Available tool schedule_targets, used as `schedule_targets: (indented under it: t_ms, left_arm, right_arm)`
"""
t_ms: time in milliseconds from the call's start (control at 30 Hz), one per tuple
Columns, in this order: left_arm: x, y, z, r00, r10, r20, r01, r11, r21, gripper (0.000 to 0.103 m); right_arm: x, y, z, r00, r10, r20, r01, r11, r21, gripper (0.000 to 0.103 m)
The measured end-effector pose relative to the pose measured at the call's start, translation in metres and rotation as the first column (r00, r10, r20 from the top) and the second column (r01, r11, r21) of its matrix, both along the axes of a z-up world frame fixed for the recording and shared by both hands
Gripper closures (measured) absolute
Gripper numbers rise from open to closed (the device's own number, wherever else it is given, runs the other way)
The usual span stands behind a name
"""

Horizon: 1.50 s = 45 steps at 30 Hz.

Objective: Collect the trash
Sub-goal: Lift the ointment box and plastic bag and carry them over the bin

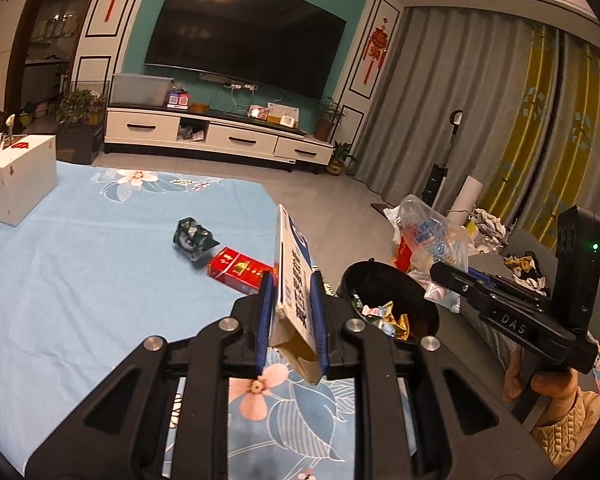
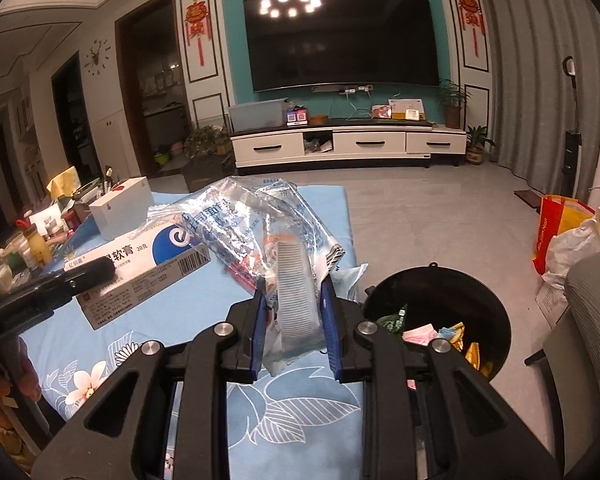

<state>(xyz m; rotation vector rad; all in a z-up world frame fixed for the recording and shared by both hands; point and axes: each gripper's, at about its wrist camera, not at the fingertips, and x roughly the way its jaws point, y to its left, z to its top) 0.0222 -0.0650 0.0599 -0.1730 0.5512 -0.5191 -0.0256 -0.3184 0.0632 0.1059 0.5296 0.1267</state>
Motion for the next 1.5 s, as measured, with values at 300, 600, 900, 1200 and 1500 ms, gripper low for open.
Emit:
schedule_targets:
  t_ms: [300, 600, 900, 1200, 1500]
  left_arm:
    - [0.005, -0.027, 0.009, 0.999, -0.049, 0.025, 0.048, 0.999, 0.023, 0.083]
    - [0.013, -0.053, 0.013, 0.994, -0.100, 0.038, 0.099, 0.995, 0.028, 0.083]
    - [0.021, -0.087, 0.015, 0.985, -0.169, 0.047, 0.167, 0.985, 0.037, 0.083]
    - [0.035, -0.114, 0.008, 0.977, -0.213, 0.032, 0.211, 0.976, 0.057, 0.083]
    - [0.055, -0.138, -0.007, 0.968, -0.252, -0.011, 0.252, 0.965, 0.068, 0.083]
  right_arm:
    - [-0.002, -0.021, -0.007, 0.999, -0.049, -0.006, 0.049, 0.998, 0.026, 0.077]
    - [-0.002, -0.041, -0.018, 0.994, -0.110, -0.026, 0.111, 0.993, 0.037, 0.077]
    - [-0.007, -0.069, -0.031, 0.979, -0.194, -0.057, 0.196, 0.979, 0.046, 0.077]
    - [0.000, -0.084, -0.042, 0.972, -0.222, -0.083, 0.226, 0.973, 0.048, 0.077]
    - [0.006, -0.098, -0.050, 0.957, -0.269, -0.108, 0.275, 0.960, 0.047, 0.077]
